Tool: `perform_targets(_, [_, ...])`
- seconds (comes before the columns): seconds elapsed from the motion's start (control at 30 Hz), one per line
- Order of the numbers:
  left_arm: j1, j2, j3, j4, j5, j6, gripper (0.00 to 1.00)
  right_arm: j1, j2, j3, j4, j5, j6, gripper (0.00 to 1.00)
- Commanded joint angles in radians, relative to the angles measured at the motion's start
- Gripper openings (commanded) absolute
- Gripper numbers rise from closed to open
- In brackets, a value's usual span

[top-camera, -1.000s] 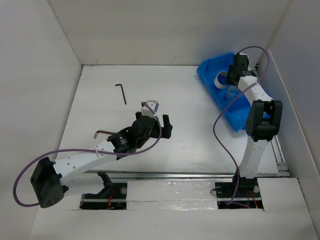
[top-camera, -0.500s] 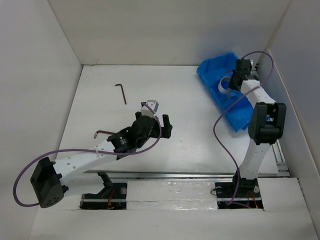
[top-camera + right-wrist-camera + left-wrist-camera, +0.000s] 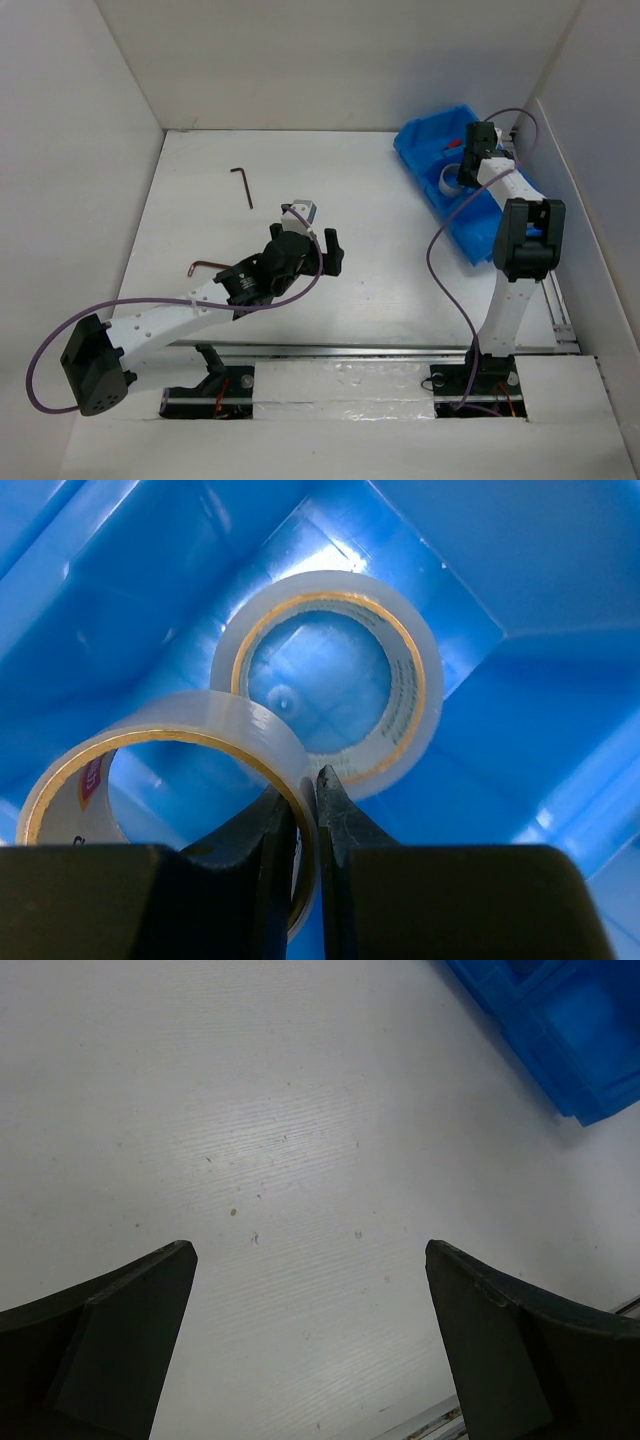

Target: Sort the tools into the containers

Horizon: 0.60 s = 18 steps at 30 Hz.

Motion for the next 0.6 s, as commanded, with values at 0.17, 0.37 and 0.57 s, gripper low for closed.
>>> perform_targets(0.17, [-0.002,-0.026,-0.003,0.014,-0.017,0.005,0.99,0.034,0.101,0.111,-0.096,0.079,0.022,0.30])
perform_targets(0.37, [-0.002,-0.023,-0.005,0.014,-0.033,0.004,0.99,0.052,0.080,0.161,-0.121,0.129,0.046,0.40])
perform_targets(0.57, [-0.002,0.005,0.003,0.009,-0.048,0.001,0.99,0.040,-0.048,0.174,-0.149,0.176,0.074,0.47])
